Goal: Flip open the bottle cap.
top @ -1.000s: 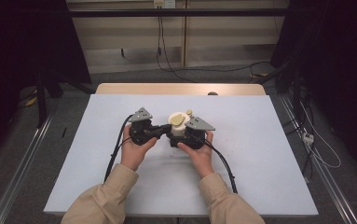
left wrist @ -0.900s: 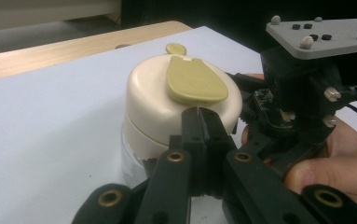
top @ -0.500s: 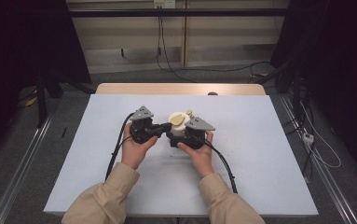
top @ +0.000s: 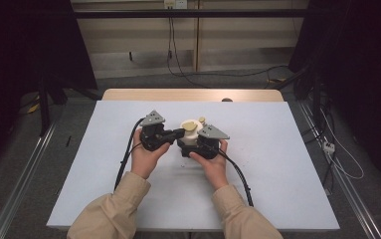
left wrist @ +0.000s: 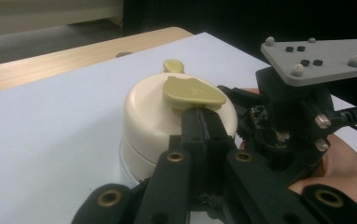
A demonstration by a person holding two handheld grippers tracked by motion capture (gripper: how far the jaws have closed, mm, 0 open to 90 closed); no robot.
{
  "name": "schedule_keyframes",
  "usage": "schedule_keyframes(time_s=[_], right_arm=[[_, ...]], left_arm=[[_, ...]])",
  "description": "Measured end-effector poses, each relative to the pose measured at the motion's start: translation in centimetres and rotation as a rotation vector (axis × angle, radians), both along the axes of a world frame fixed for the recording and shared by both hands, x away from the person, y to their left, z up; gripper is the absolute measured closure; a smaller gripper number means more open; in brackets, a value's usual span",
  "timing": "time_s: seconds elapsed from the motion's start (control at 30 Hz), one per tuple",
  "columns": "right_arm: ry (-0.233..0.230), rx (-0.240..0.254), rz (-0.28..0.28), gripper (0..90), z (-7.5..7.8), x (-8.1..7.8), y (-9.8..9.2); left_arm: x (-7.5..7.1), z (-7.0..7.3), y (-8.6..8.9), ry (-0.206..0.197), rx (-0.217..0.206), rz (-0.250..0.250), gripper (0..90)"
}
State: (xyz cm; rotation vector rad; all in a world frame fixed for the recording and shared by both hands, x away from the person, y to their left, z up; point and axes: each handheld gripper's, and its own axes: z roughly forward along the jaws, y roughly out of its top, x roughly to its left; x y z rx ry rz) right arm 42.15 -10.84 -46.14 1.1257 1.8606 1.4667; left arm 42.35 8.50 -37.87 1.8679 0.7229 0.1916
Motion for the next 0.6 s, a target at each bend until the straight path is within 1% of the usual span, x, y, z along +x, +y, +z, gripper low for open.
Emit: schedule_keyframes(time_s=[0.23,0.27,0.6], right_arm=[[0.000,0.000,0.001,6.1,0.00,0.01,0.01],[0.000,0.000,0.001,6.1,0.00,0.01,0.01],[0.000,0.000,0.000,6.1,-0.01,0.01,0.01]], left_arm=[[0.06,0.21,-0.06,-0.002,0.007,0.001,90.0],[0.05,0.24,-0.09,-0.002,0.002,0.002,90.0],[0.14,0.53,-0.18,-0.010,0.002,0.003,90.0]])
